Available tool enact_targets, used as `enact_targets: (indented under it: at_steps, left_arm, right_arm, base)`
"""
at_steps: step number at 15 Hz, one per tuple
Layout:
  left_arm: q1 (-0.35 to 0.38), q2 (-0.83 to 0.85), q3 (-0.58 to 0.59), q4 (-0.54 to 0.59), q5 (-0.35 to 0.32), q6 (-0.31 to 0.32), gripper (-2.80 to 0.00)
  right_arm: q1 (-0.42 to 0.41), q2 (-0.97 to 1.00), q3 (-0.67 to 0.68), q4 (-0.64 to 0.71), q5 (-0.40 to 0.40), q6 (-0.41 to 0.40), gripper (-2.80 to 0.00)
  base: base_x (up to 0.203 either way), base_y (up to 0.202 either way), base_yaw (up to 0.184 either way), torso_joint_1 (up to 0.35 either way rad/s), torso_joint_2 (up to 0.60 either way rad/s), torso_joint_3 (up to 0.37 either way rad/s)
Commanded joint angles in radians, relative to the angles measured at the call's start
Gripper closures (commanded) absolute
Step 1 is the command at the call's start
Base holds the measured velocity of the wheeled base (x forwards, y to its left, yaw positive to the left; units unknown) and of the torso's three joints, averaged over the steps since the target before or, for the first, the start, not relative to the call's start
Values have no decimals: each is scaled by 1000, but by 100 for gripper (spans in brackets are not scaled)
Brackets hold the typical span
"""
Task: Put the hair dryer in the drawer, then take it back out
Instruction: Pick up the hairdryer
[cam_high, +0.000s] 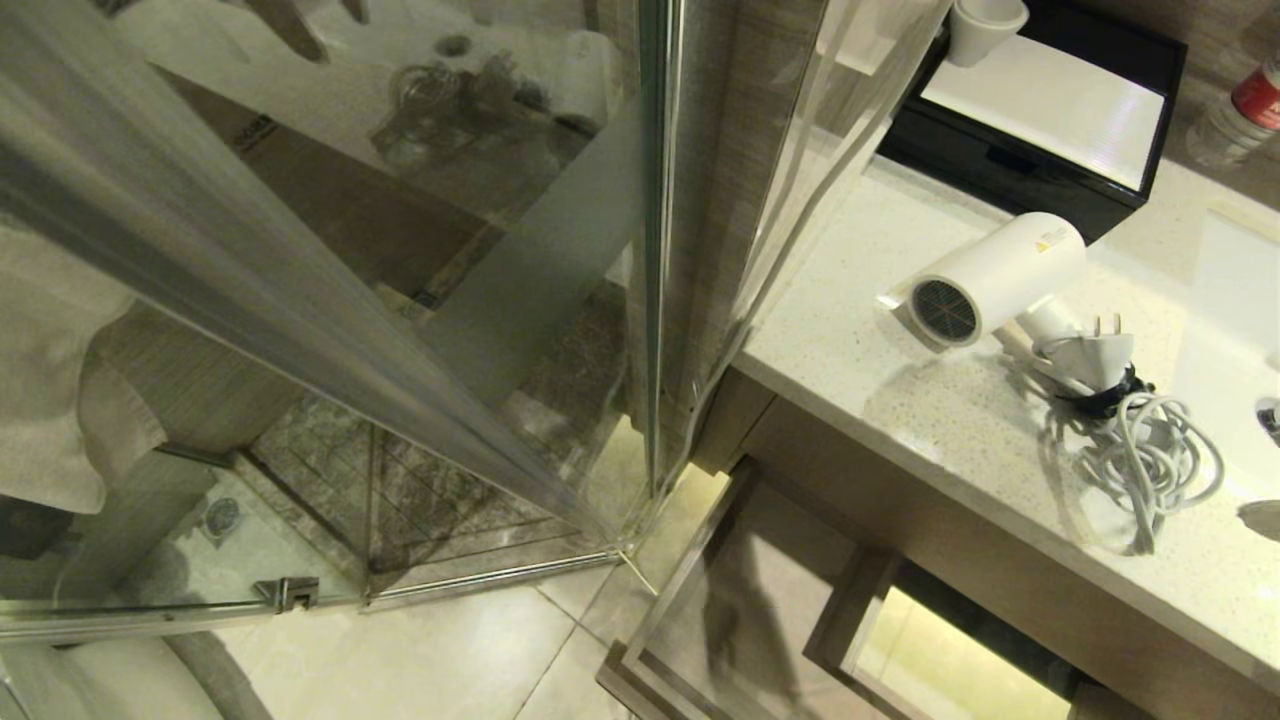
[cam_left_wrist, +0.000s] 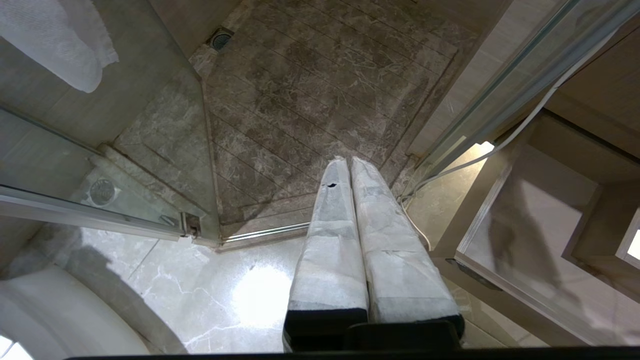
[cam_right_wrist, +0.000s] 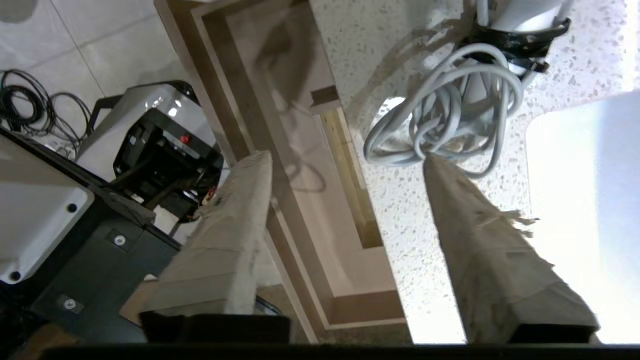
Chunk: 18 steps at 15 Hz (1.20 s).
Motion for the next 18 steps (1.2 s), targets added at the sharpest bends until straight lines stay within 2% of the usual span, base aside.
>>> enact_targets:
  at_steps: [1,7,9,12,17,18]
  left_arm:
    - [0,0,2,0,0,0,0]
    - [0,0,2,0,0,0,0]
    - [0,0,2,0,0,0,0]
    - [0,0,2,0,0,0,0]
    - [0,0,2,0,0,0,0]
    - [0,0,2,0,0,0,0]
  right_arm:
    - [0,114,9,-68,-13,1,-280]
    - [5,239,9,-312,-19,-14,-280]
    - [-21,232,15,-305,-20,-73,-280]
    - [-69,191,30,-281,-17,-216,-280]
    - [-81,161,20,-308,-43,-222,-280]
    - [-85,158,26,-310,-94,-220,-280]
  base:
    - [0,0,0,0,0,0]
    - [0,0,0,0,0,0]
    - [0,0,0,0,0,0]
    - [0,0,0,0,0,0]
    - [0,0,0,0,0,0]
    - [0,0,0,0,0,0]
